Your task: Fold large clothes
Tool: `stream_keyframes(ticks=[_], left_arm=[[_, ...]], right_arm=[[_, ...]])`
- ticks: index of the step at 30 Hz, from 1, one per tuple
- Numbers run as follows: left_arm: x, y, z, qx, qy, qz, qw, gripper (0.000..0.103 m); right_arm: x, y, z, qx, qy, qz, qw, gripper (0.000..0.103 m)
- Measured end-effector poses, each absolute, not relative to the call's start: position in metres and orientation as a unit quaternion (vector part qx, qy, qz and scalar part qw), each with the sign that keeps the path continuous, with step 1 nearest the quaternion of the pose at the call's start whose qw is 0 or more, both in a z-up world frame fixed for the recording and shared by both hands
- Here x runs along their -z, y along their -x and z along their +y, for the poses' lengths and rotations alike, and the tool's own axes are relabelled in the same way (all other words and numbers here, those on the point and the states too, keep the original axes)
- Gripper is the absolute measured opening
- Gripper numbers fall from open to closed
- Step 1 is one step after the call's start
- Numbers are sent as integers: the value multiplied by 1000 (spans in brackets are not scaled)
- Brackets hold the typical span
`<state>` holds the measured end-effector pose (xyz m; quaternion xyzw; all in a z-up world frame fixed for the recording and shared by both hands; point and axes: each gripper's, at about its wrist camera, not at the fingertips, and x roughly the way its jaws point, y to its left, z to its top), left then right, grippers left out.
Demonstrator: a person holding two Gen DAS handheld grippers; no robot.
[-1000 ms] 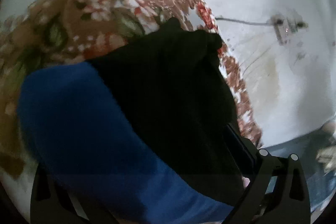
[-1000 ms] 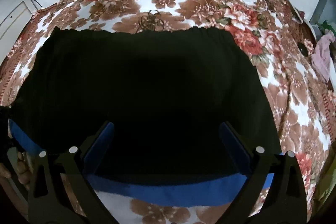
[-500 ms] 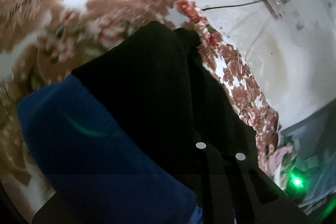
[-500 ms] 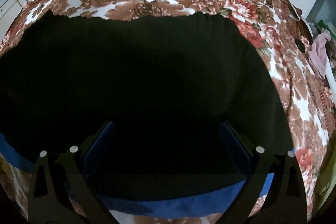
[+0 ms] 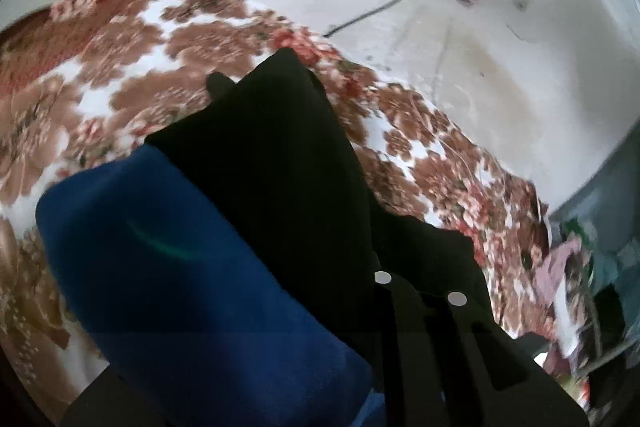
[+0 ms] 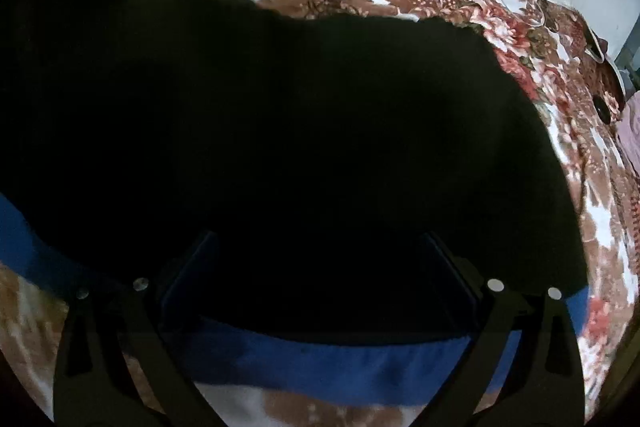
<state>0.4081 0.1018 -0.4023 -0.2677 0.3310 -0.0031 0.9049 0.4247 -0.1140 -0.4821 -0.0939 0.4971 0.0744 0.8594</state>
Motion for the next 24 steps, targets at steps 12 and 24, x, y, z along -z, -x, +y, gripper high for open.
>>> stream_keyframes(ticks=[12, 24], left_arm=[[347, -416, 0, 26, 112, 307, 945, 11], [339, -429, -159, 55, -131, 324, 935, 11]], right_arm=[[471, -430, -146, -121, 49, 517, 846, 98], [378, -439, -307, -82, -49, 512, 853, 98]])
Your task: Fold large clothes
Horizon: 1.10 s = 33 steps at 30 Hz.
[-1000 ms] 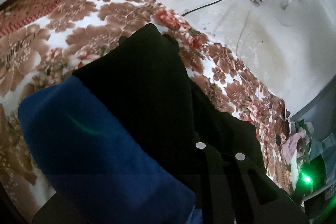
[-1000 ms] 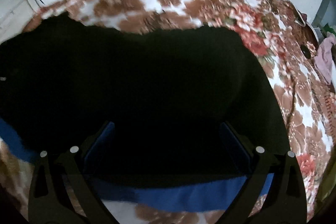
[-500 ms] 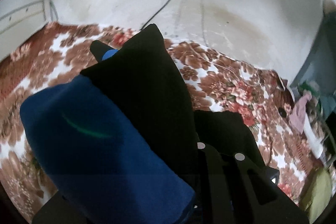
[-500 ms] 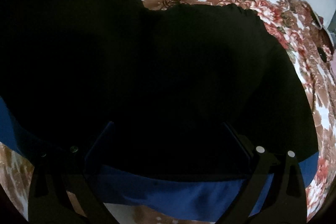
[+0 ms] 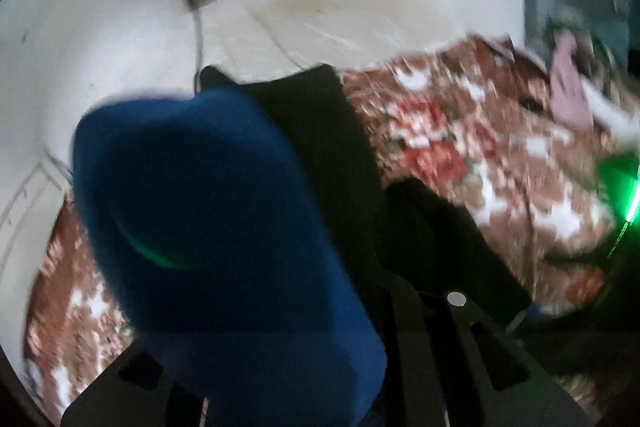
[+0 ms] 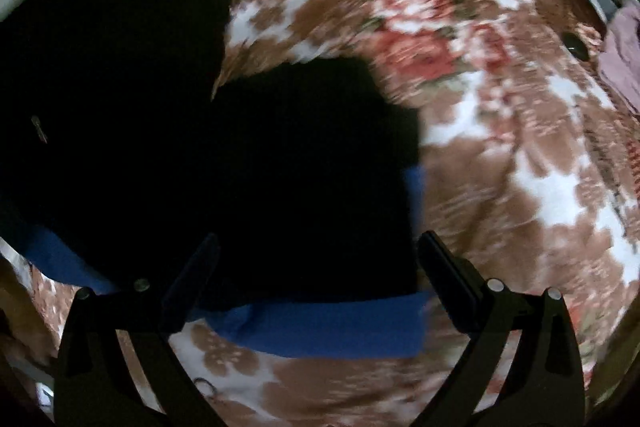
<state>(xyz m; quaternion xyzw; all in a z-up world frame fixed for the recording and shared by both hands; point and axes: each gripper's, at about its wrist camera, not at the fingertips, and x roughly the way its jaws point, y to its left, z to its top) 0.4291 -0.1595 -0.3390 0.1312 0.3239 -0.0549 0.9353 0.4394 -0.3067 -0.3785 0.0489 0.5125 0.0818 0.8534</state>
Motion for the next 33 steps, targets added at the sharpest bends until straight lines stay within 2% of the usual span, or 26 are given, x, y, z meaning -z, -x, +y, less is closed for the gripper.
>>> stream_keyframes(ticks=[10, 14, 18, 22, 31, 33], left_arm=[[429, -406, -269, 52, -349, 329, 876, 12], [464, -391, -288, 49, -432, 312, 845, 12], [501, -373, -297, 61, -505, 292, 810, 12], [513, -360, -302, 68, -534, 269, 798, 13], [494, -352, -305, 79, -507, 241, 824, 14], [496, -348, -308, 88, -513, 233, 821, 13]], right_arm=[[363, -452, -429, -34, -94, 513, 853, 98], [363, -457, -443, -90, -184, 521, 829, 98], [374, -474, -435, -194, -304, 540, 760, 98], [392, -499, -409, -233, -314, 569, 724, 98], [434, -528, -341, -278, -278, 626, 674, 97], [435, -532, -333, -288, -268, 629, 671, 82]])
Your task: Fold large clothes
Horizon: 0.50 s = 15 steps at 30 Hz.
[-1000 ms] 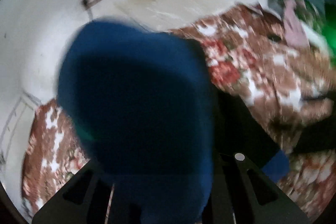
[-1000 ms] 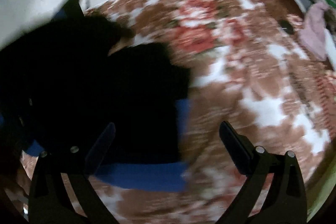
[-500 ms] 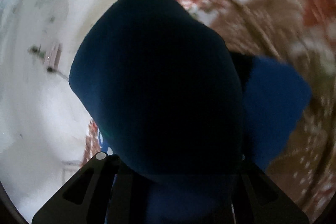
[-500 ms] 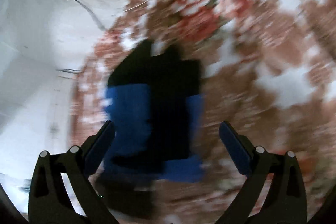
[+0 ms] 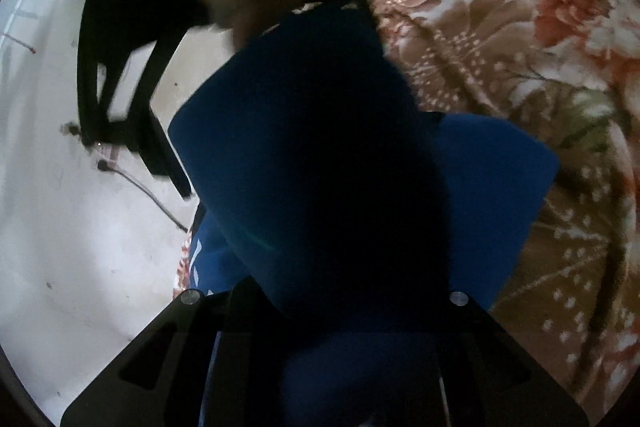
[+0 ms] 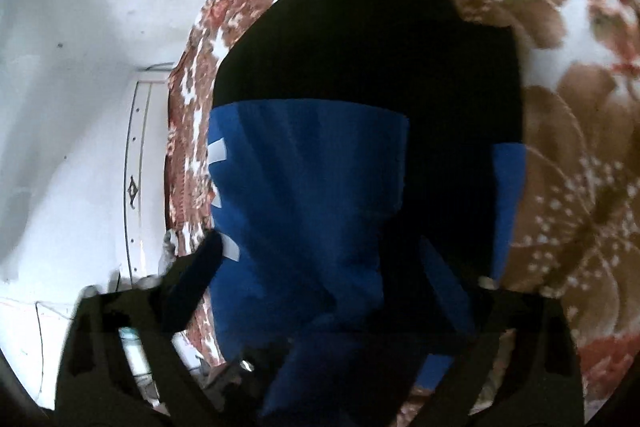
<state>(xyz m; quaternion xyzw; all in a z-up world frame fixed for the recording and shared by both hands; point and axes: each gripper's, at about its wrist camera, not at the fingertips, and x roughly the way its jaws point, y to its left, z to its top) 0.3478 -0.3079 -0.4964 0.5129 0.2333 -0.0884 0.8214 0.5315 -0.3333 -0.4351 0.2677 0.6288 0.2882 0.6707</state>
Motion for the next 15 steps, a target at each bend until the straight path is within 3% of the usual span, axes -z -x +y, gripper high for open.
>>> stream_keyframes(ticks=[5, 8, 11, 15], left_arm=[[494, -346, -309, 102, -505, 234, 824, 13], [494, -352, -313, 114, -505, 236, 823, 12], [499, -348, -324, 116, -522, 232, 813, 14], [467, -345, -314, 161, -427, 279, 845, 25]], right_arm=[[442, -540, -323, -294, -224, 643, 671, 70], [455, -541, -323, -261, -159, 657, 689, 19], [467, -544, -337, -260, -191, 665, 673, 14], [450, -542, -341, -269, -137, 657, 691, 11]])
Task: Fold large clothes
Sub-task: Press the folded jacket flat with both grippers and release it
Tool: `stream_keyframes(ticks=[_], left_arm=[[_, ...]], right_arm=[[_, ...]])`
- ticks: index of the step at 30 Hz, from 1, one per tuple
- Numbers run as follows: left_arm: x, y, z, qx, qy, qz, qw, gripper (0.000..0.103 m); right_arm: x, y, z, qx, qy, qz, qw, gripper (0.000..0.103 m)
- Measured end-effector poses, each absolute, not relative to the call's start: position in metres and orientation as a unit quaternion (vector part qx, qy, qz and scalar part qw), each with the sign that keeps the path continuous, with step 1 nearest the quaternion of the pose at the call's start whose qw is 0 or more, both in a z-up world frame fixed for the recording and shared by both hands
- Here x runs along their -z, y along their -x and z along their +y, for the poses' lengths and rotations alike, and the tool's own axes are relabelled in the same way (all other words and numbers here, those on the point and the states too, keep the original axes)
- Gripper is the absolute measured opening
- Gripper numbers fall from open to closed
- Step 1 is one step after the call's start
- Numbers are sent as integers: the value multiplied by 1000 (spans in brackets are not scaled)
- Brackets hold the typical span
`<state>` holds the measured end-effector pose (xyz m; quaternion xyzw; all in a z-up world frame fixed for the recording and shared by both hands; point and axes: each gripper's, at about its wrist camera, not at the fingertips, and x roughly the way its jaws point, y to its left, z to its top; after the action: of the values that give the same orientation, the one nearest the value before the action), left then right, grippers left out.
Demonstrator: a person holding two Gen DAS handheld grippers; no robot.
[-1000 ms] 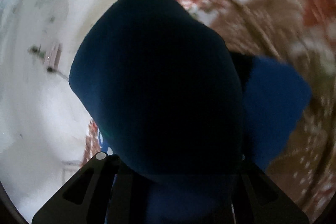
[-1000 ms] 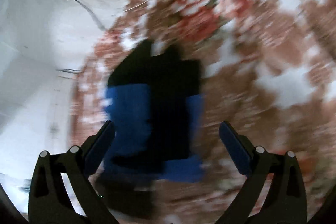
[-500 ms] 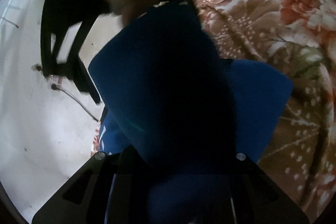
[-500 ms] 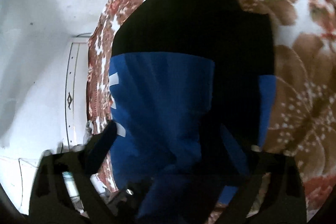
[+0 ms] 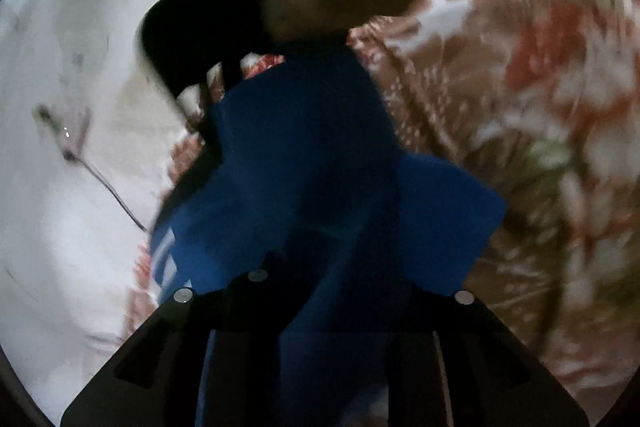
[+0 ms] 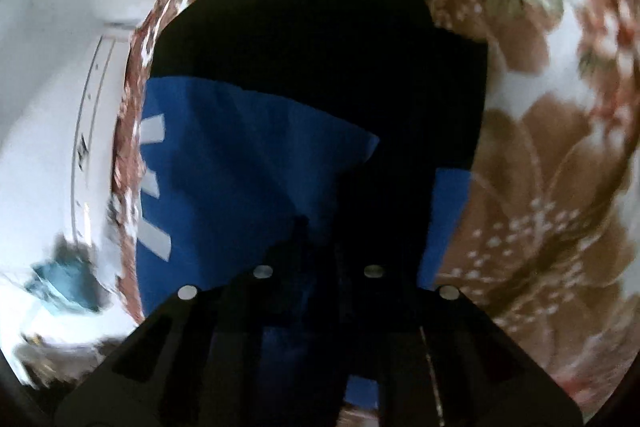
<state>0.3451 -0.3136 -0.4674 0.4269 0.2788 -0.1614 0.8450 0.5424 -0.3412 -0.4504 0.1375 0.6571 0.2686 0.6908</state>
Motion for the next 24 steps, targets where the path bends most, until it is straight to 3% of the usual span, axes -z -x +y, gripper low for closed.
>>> stream_keyframes(ticks=[2, 7, 11, 13, 14, 15, 17, 24], left_arm=[[446, -337, -302, 186, -385, 290, 856, 54], [386, -308, -252, 246, -268, 313, 877, 58], [359, -339, -204, 213, -174, 325, 905, 60], [375, -368, -186, 196, -145, 343, 907, 58], [385, -378, -184, 195, -147, 350, 904, 51], [404, -389, -181, 202, -151, 366, 896, 52], [427, -400, -169, 211, -140, 383, 888, 68], [471, -407, -146, 225, -114, 395, 883, 70]], right_arm=[[443, -542, -345, -265, -119, 655, 698, 11], [434, -543, -362, -246, -69, 655, 711, 10], [422, -543, -373, -228, -26, 650, 725, 9], [425, -540, -370, -217, -3, 645, 733, 9], [429, -539, -367, -214, 2, 645, 734, 9], [436, -537, -361, -207, 13, 643, 737, 9], [447, -535, -352, -194, 43, 634, 747, 9], [481, -523, -338, -187, 86, 611, 764, 14]])
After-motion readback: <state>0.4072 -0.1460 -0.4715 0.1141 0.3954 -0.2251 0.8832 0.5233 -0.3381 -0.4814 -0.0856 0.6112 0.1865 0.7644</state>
